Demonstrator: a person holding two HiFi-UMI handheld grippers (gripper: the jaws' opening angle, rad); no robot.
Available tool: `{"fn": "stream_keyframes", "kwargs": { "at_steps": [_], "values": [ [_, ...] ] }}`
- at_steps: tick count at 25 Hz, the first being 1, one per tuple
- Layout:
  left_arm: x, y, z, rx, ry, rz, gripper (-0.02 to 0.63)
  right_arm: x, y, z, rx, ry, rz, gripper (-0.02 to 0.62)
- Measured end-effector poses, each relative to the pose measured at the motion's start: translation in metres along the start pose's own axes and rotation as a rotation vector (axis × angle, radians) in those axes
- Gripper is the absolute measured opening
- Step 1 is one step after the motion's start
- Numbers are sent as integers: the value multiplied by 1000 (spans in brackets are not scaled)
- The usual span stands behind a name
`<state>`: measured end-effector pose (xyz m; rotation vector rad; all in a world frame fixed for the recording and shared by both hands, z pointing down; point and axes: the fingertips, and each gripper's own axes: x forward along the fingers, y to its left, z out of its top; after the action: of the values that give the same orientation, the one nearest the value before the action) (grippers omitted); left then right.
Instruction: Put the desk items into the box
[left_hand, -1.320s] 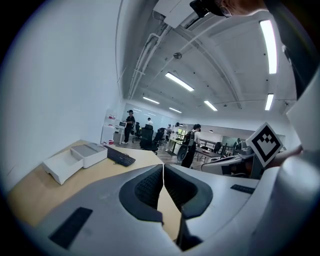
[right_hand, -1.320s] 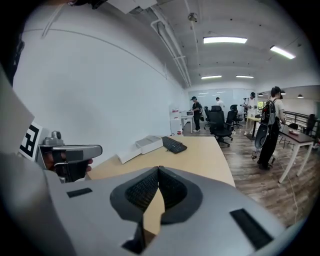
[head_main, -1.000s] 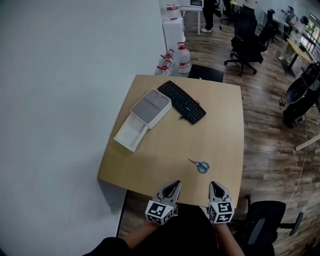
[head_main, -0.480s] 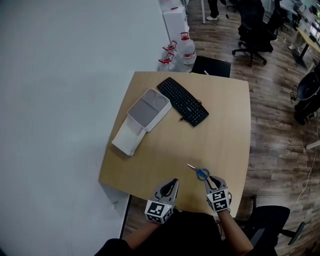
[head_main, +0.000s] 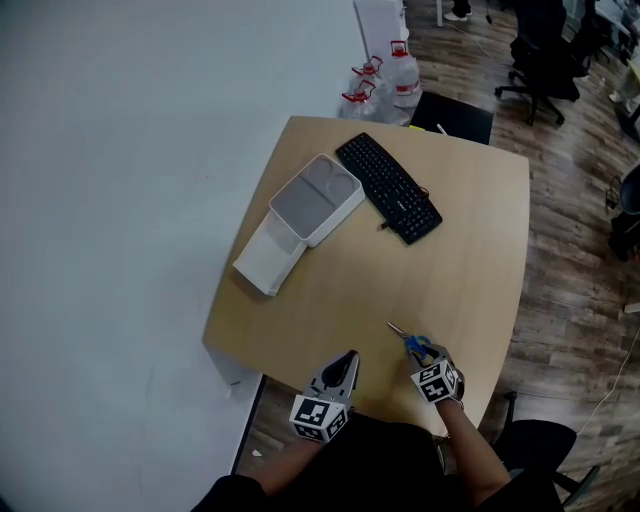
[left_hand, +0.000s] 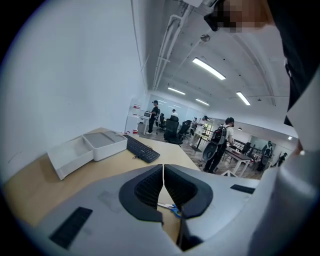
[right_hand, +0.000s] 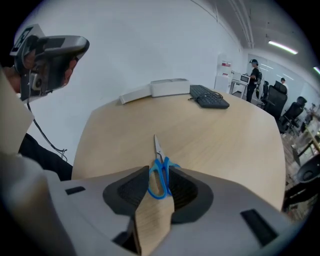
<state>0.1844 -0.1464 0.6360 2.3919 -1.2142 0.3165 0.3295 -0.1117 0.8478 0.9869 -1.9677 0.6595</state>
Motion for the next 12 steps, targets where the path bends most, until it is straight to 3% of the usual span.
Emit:
{"fn": "stream_keyframes", "kwargs": {
  "at_steps": [6, 12],
  "values": [
    [-2, 23, 8, -25, -12, 80, 20, 26, -9, -12, -126, 101, 18, 186],
    [-18, 25, 0, -55, -18, 101, 20, 31, -11, -17, -102, 109, 10, 187]
  ]
}}
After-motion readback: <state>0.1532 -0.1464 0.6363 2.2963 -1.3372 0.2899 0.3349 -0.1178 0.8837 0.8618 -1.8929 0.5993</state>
